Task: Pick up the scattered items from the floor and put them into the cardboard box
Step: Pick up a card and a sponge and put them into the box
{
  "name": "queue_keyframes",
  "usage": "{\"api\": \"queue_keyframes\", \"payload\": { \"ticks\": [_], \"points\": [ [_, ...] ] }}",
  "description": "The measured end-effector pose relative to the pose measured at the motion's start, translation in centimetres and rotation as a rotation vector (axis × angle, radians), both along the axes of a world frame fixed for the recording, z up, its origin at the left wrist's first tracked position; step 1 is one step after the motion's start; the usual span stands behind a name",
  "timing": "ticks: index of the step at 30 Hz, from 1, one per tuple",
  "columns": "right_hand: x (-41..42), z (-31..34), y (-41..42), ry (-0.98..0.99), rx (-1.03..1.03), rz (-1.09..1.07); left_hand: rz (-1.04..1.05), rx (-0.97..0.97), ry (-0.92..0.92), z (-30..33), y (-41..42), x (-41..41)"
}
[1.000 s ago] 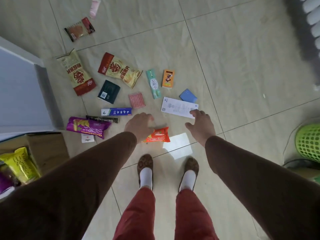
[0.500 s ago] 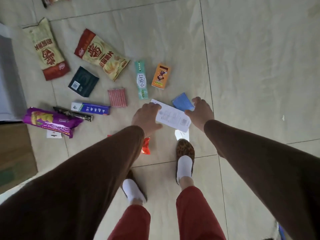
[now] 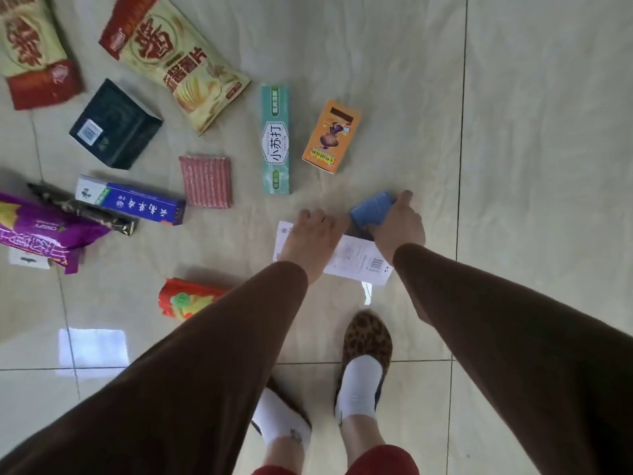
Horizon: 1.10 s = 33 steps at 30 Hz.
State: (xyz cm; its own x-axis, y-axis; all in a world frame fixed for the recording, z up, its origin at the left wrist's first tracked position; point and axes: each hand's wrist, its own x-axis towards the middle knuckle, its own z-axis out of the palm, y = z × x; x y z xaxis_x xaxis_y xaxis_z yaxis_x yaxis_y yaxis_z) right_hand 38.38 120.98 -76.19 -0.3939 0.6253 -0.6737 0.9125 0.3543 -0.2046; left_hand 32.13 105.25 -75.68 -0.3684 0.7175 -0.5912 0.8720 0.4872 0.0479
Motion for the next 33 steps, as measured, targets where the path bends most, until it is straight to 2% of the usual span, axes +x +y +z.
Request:
{"api": "queue_keyframes", "payload": {
  "ticks": [3, 6, 12, 14, 18, 23, 26, 30, 33],
  "points": [
    [-0.5, 0.5, 0.8, 0.026, -0.122, -0.030, 0.134, -0.053, -0.098, 0.6, -1.6, -0.5],
    [-2.3, 3.0, 2.6, 0.107, -0.108, -0.053, 0.382, -0.063, -0.207, 3.0, -4.0, -2.5],
    [-8.3, 6.0, 3.1, 0.256, -0.191, -0.235, 1.255, 0.305, -0.380, 7.9, -5.4, -8.0],
    [-10.5, 6.0, 1.9, 0.307, -0.265, -0.340, 1.397, 0.409, -0.400, 8.0, -4.1, -9.8],
    [-14.1, 3.8, -0.5, 0.350, -0.309, -0.568, 1.519, 0.461, -0.368, 5.0, -1.3, -12.7],
    [-16.0, 1.0, -1.9, 0.183, -0.191, -0.528, 1.532, 0.389, -0.342, 1.1, -0.3, -13.3],
    [-16.0, -0.2, -2.4, 0.272, -0.179, -0.589, 1.582, 0.441, -0.408, 0.4, -0.3, -12.9],
    [-15.8, -0.5, -2.3, 0.382, -0.386, -0.721, 1.604, 0.440, -0.473, 0.4, -0.7, -13.4],
    [-15.9, -0.5, -2.6, 0.416, -0.471, -0.733, 1.560, 0.410, -0.523, 0.5, -0.8, -13.9]
  ]
}}
